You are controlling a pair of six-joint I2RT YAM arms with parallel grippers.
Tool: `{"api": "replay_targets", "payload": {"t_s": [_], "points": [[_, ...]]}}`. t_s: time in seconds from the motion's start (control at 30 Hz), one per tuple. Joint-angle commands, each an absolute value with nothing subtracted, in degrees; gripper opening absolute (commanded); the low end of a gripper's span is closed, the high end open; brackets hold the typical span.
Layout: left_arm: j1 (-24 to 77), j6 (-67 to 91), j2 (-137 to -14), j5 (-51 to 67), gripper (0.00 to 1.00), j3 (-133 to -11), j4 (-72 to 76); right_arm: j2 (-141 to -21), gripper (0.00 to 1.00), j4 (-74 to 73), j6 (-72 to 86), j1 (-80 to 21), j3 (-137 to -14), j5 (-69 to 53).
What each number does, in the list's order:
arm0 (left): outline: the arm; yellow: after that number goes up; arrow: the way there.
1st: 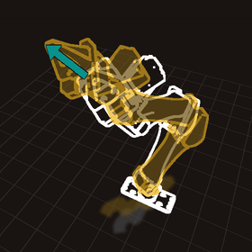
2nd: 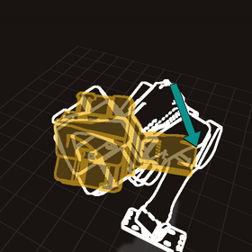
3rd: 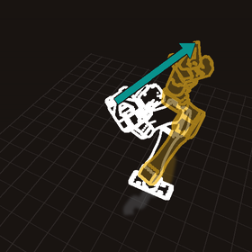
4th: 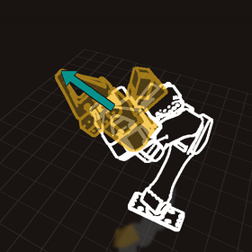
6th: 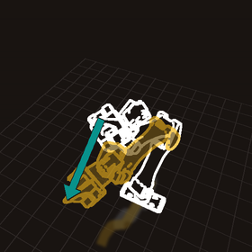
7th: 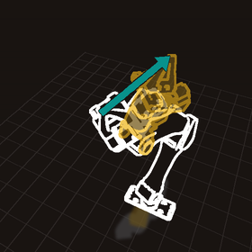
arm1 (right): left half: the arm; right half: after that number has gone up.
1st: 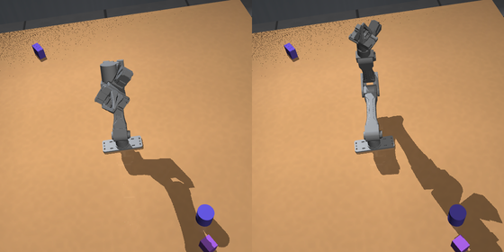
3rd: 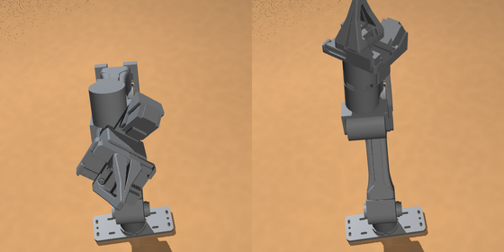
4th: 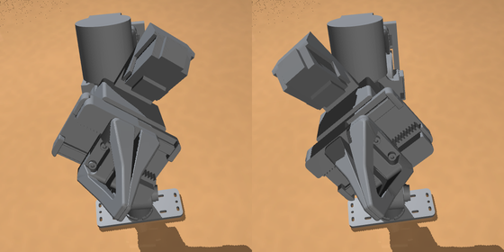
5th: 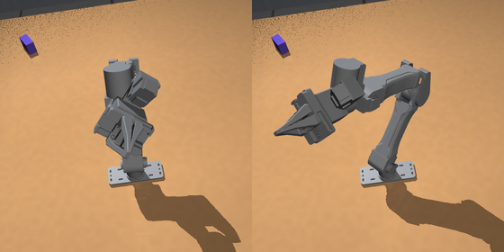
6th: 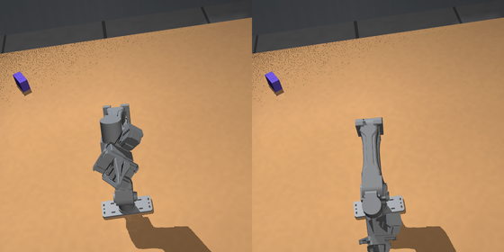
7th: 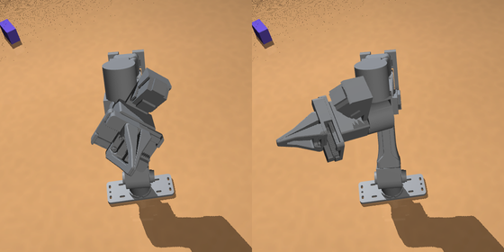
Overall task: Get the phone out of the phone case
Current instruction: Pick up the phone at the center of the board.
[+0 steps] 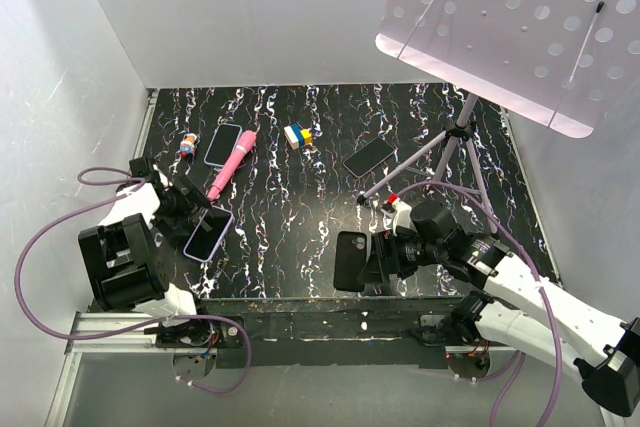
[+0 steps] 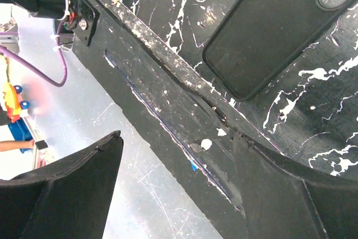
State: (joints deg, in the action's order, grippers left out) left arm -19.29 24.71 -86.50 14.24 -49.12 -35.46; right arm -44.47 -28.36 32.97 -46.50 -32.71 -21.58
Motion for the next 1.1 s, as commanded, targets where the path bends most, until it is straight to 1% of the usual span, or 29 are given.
{"api": "replay_targets", "payload": {"t_s": [0.0, 0.07, 0.13, 0.23, 0.3, 0.33, 0.4, 0.6, 0.63, 0.67, 0.7, 0.8, 0.87, 0.9, 0.93, 0.97, 1.07], "points": [[-17.50, 23.82, -83.50, 14.15, 0.98, -47.03, -38.31, -43.07, 0.85, -24.87, 31.73, -46.49, -32.69, -23.55], [-14.17, 24.78, -82.88, 11.27, 0.98, -45.80, -39.28, -42.54, 0.85, -25.05, 31.64, -46.41, -32.61, -23.56], [-8.47, 26.18, -82.79, 7.58, 0.98, -46.67, -40.42, -42.01, 0.85, -24.79, 31.73, -46.49, -32.35, -23.56], [-2.57, 28.47, -85.33, 7.12, 0.98, -47.46, -41.04, -41.40, 0.85, -24.70, 31.82, -46.49, -31.99, -23.47], [-0.80, 29.00, -87.00, 5.98, 0.98, -48.42, -42.36, -40.96, 0.85, -24.70, 31.82, -46.41, -31.91, -23.29], [1.56, 28.57, -87.53, 4.58, 0.98, -49.04, -42.80, -40.78, 0.85, -24.78, 31.90, -46.49, -31.99, -23.20], [4.64, 28.21, -88.41, -2.17, 0.98, -49.83, -44.03, -40.43, 0.84, -24.70, 32.17, -46.41, -31.82, -22.94], [6.15, 29.00, -95.35, -8.95, 0.98, -52.73, -46.49, -40.87, 0.85, -23.91, 33.66, -46.41, -32.17, -22.76], [6.15, 29.00, -96.93, -9.66, 0.98, -53.17, -46.67, -41.30, 0.85, -23.82, 33.92, -46.41, -32.25, -22.76], [6.15, 29.09, -97.29, -9.84, 0.95, -53.43, -46.50, -41.48, 0.85, -23.91, 34.10, -46.41, -32.43, -22.59], [6.15, 29.27, -97.73, -10.02, 0.87, -53.52, -45.89, -41.83, 0.84, -24.25, 34.28, -46.49, -32.61, -22.33], [6.15, 28.31, -97.74, -8.71, 0.47, -53.26, -44.04, -42.71, 0.84, -26.01, 34.63, -46.49, -33.66, -20.31], [6.15, 26.90, -96.69, -5.73, 0.25, -53.61, -43.59, -43.68, 0.84, -27.68, 35.15, -46.49, -34.98, -17.76], [6.15, 26.20, -95.20, -3.71, 0.16, -53.70, -43.33, -44.29, 0.84, -28.38, 35.50, -46.49, -35.50, -16.54], [6.15, 25.67, -93.62, -1.08, 0.02, -53.70, -42.98, -45.17, 0.84, -29.26, 35.86, -46.41, -36.12, -15.31], [6.15, 25.66, -91.25, 2.60, 0.00, -53.70, -42.37, -46.13, 0.84, -29.88, 36.12, -46.41, -36.82, -14.42], [6.15, 29.42, -83.35, 14.19, 0.00, -51.52, -35.98, -48.77, 0.84, -30.06, 37.44, -46.41, -38.75, -13.36]]}}
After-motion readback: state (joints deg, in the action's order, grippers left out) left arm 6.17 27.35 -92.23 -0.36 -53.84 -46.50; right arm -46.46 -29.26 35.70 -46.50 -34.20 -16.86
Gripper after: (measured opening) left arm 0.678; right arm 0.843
